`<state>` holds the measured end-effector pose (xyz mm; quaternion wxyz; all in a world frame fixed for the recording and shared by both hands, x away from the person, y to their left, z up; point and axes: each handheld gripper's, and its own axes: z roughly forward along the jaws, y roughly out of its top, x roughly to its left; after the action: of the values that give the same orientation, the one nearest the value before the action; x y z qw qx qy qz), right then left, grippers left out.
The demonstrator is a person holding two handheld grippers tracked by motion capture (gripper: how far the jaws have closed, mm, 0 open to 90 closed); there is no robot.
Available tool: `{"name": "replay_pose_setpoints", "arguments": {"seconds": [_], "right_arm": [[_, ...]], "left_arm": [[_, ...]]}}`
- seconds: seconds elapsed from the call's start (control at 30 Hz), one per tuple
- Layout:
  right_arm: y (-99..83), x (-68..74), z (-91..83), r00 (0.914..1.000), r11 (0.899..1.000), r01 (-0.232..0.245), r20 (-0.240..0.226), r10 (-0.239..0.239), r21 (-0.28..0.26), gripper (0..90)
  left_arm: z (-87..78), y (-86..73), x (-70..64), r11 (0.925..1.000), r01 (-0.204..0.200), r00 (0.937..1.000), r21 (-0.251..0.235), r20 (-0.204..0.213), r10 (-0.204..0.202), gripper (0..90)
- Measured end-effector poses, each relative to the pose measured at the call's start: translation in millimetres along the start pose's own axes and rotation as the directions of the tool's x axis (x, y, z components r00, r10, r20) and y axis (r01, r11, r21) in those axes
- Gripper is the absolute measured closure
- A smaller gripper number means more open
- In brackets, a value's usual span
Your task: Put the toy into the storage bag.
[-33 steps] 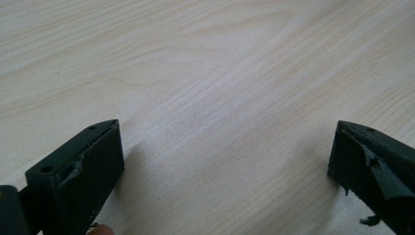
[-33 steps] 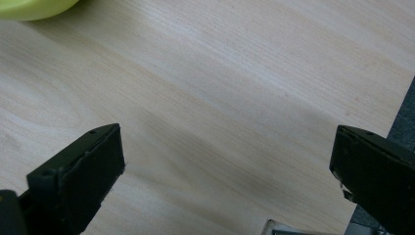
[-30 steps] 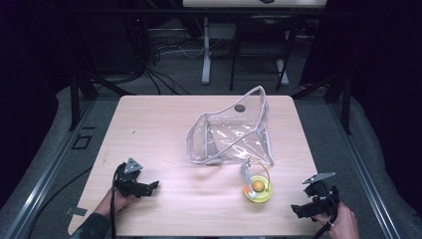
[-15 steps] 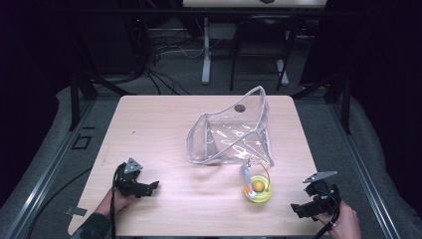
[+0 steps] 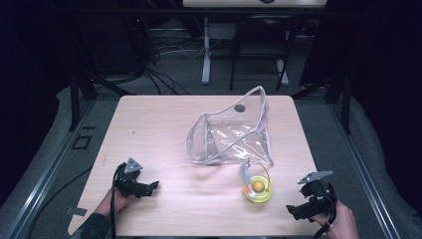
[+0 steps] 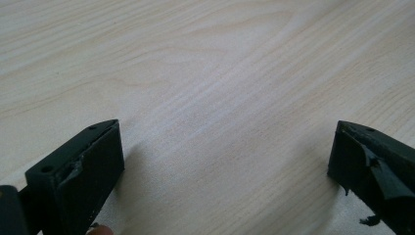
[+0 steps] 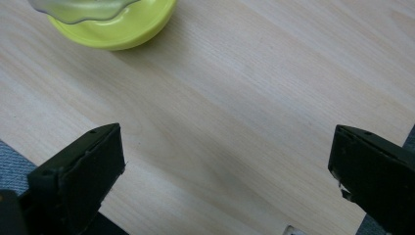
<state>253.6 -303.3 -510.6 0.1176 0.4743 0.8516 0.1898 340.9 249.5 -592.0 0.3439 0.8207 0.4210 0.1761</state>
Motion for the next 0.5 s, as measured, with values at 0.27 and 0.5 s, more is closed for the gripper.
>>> {"name": "replay_pose_setpoints", "arguments": {"seconds": [0.27,0.5], "right_arm": [[3.3,4.2,-1.9,0.9998,1.000,0.012,-0.018,-0.012,-0.008,0.0],[7.2,8.9,-3.7,0.9991,1.000,0.030,-0.028,-0.030,-0.002,0.0]], "left_arm": [[0.1,0.2,0.2,1.0000,-0.002,1.0000,0.001,0.003,0.002,0.0],[0.2,0.1,0.0,1.0000,-0.002,1.0000,-0.001,-0.001,0.002,0.0]]}}
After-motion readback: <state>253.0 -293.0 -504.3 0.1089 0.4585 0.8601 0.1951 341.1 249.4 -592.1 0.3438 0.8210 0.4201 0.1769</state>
